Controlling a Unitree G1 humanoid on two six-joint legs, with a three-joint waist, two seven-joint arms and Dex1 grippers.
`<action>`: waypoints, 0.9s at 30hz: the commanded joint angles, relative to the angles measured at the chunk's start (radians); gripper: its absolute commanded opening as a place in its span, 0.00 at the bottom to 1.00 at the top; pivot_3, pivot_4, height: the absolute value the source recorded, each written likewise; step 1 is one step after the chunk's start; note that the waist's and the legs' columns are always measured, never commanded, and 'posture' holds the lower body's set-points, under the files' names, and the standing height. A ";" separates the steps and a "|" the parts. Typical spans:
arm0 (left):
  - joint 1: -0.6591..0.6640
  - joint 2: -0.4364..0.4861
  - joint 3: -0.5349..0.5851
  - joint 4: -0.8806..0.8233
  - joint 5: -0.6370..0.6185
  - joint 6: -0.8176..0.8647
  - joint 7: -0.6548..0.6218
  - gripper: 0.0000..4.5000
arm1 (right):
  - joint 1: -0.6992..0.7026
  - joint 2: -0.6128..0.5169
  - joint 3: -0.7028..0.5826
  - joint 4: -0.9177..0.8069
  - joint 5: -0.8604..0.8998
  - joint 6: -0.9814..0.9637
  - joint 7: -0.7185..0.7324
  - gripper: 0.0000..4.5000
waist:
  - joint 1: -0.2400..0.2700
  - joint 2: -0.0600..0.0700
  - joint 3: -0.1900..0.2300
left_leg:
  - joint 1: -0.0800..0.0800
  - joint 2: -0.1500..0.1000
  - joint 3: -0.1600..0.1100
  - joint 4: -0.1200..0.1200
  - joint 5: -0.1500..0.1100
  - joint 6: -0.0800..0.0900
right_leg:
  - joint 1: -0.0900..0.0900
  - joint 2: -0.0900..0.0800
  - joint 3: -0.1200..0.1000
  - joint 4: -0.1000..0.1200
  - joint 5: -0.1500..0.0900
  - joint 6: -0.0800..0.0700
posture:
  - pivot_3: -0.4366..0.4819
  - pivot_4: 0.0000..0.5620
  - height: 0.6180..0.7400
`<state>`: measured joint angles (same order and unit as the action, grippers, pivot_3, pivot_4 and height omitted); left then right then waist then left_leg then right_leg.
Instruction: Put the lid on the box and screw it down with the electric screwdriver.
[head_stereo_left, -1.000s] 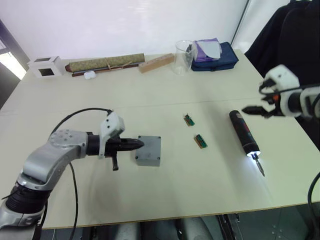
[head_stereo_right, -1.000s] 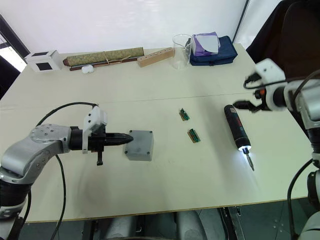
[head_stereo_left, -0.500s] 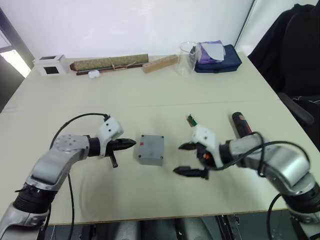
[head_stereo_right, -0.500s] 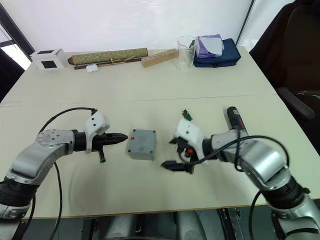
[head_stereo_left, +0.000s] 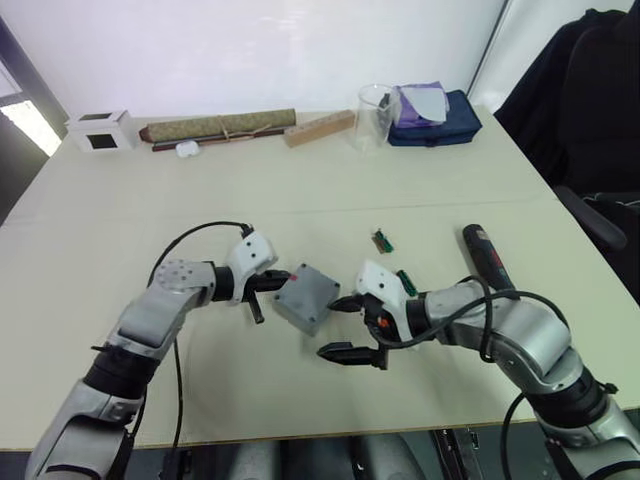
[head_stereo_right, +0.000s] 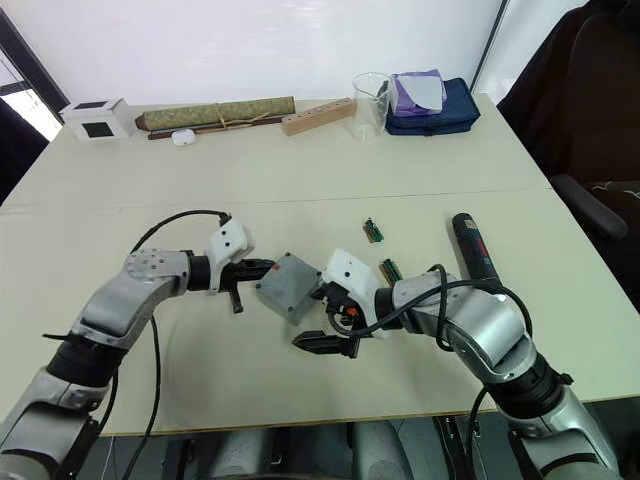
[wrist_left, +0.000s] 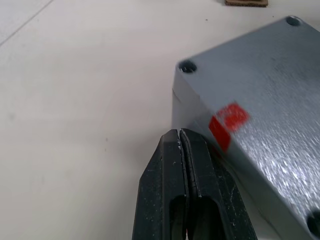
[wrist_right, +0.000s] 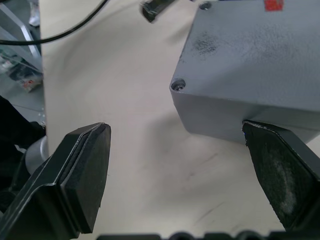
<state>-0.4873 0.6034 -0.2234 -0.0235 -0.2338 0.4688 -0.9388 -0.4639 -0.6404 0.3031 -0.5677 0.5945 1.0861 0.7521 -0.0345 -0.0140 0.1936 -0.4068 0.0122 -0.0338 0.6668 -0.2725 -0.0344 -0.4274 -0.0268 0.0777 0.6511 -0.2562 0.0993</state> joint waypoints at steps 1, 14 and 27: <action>-0.013 0.017 0.015 0.014 0.020 -0.038 -0.015 0.00 | -0.003 -0.021 -0.053 -0.036 0.008 -0.016 -0.003 1.00 | -0.005 0.000 0.000 | 0.000 0.000 0.000 0.000 0.000 0.000 | 0.000 0.000 0.000 0.000 0.000 0.000 | 0.48 0.27 1.00; 0.245 0.201 0.135 -0.331 -0.180 0.219 -0.103 0.00 | -0.044 -0.060 -0.019 0.212 -0.179 -0.292 0.063 1.00 | -0.005 0.000 0.000 | 0.000 0.001 0.001 -0.001 0.000 0.000 | 0.000 -0.001 0.000 0.001 0.000 0.000 | 0.48 0.27 1.00; 0.177 0.071 0.067 -0.259 -0.103 0.165 0.033 0.00 | 0.000 -0.024 0.038 0.144 -0.162 -0.271 0.147 1.00 | -0.003 -0.001 0.000 | 0.001 0.001 0.000 0.001 0.000 0.000 | 0.001 0.000 0.000 0.002 0.000 0.000 | 0.48 0.27 1.00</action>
<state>-0.2874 0.6857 -0.1616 -0.2832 -0.3452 0.6690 -0.9144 -0.4708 -0.6682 0.3455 -0.3547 0.3969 0.8029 0.8824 -0.0371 -0.0147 0.1933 -0.4059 0.0127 -0.0342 0.6674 -0.2725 -0.0345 -0.4266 -0.0270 0.0772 0.6532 -0.2562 0.0992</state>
